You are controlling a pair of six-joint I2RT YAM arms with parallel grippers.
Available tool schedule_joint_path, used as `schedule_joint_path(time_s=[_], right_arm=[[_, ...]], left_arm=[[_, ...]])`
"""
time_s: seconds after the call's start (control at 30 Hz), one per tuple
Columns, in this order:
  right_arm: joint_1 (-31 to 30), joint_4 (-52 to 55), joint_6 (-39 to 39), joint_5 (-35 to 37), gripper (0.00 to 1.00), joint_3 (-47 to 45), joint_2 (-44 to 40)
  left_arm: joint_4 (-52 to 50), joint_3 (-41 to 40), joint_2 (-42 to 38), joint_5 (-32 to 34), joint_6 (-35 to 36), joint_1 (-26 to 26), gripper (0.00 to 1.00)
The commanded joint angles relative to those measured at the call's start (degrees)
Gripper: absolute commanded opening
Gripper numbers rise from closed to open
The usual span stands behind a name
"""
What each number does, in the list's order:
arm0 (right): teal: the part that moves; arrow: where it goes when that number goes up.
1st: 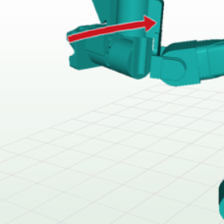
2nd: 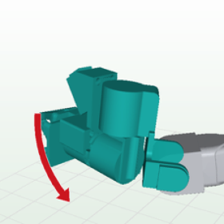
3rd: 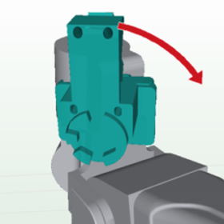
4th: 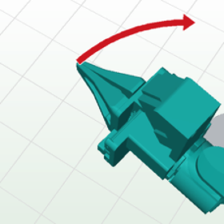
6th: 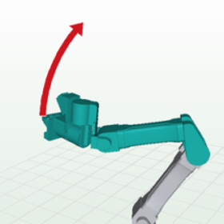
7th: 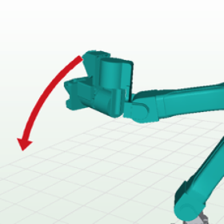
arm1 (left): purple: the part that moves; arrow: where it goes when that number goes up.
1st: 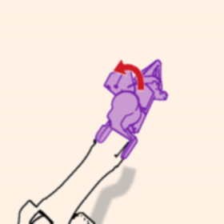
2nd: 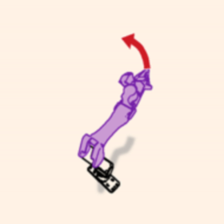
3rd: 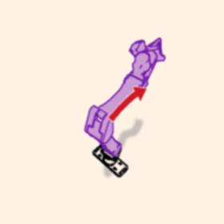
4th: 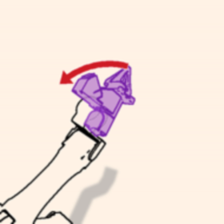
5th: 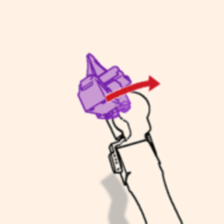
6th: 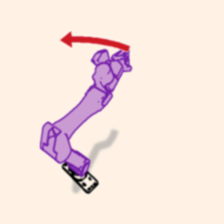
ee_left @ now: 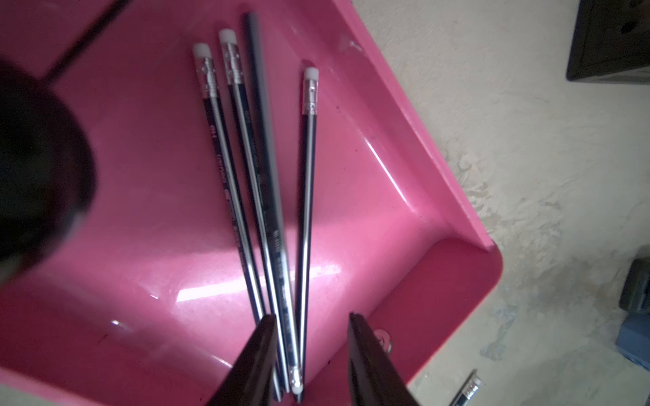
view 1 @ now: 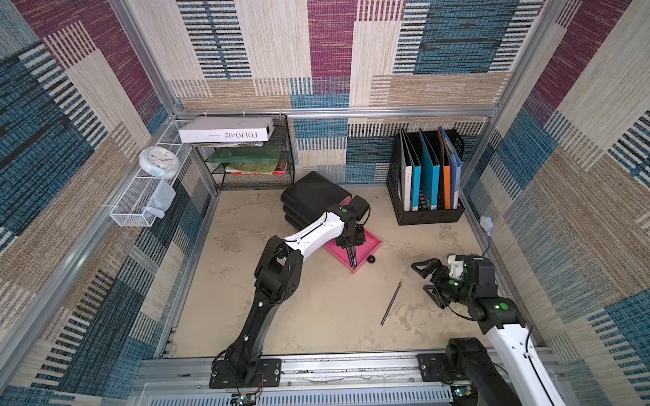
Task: Please place the pencils in the drawer according to their color
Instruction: Place the pencil in the drawer, then pick up the pencil from the center of the board.
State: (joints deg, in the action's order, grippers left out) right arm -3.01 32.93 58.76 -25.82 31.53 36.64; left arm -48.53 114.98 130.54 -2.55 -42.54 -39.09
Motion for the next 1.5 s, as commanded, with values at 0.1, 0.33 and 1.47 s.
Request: schedule_joint_path(time_s=[0.1,0.33,1.47], right_arm=[[-0.1,-1.9,0.1,-2.1,0.99,-0.2,0.2],[0.0,-2.1,-0.4,-2.7,0.99,-0.4,0.0],[-0.1,3.9,2.1,3.8,0.99,-4.2,-2.6]], left_arm=[[-1.0,0.6,-0.3,-0.4,1.7,-0.1,0.48],[0.3,1.1,-2.3,-2.2,2.2,-1.6,0.49],[3.0,-14.6,-14.2,8.9,15.7,-24.1,0.52]])
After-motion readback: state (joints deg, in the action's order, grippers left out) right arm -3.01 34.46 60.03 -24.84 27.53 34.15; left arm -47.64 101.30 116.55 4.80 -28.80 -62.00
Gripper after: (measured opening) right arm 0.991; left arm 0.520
